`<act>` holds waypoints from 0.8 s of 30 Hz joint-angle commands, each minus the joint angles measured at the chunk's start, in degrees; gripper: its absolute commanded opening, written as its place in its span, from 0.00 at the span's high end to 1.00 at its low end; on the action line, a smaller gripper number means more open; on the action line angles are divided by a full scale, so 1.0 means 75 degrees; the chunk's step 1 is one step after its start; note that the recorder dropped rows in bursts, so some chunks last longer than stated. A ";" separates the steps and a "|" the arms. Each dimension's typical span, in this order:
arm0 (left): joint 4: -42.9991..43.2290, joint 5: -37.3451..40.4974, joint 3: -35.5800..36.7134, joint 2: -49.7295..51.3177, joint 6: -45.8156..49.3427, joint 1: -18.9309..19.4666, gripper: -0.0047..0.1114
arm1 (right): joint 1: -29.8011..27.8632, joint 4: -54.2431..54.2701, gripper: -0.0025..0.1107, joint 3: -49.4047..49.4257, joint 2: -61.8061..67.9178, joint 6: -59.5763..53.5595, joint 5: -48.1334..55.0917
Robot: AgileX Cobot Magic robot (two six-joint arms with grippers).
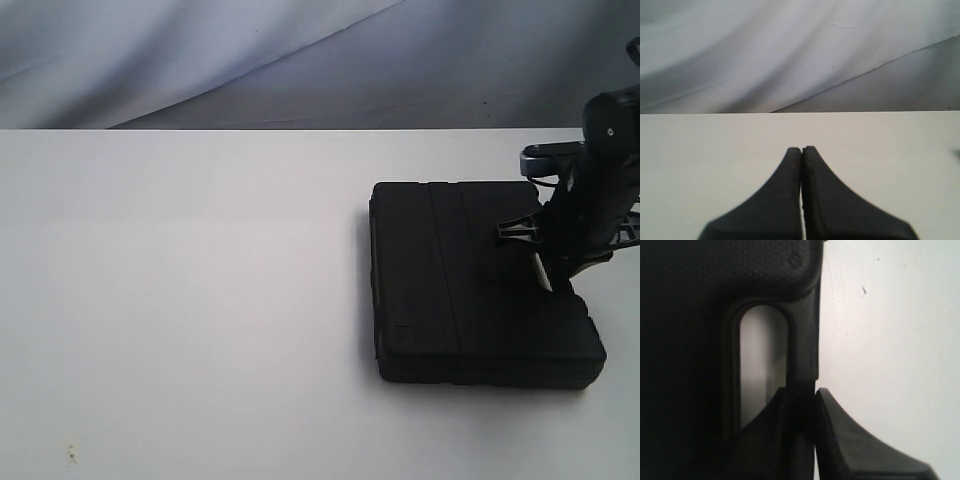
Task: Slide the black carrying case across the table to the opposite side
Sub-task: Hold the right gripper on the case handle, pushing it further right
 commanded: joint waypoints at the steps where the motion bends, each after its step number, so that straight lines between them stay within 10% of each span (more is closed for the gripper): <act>1: 0.0005 -0.0006 0.0038 -0.0022 -0.0060 -0.0041 0.96 | -0.0088 -0.0146 0.98 0.0033 -0.0164 -0.0074 -0.0017; 24: 0.0005 -0.0006 0.0038 -0.0022 -0.0060 -0.0041 0.96 | -0.0165 -0.0197 0.98 0.0033 -0.0164 -0.0074 -0.0031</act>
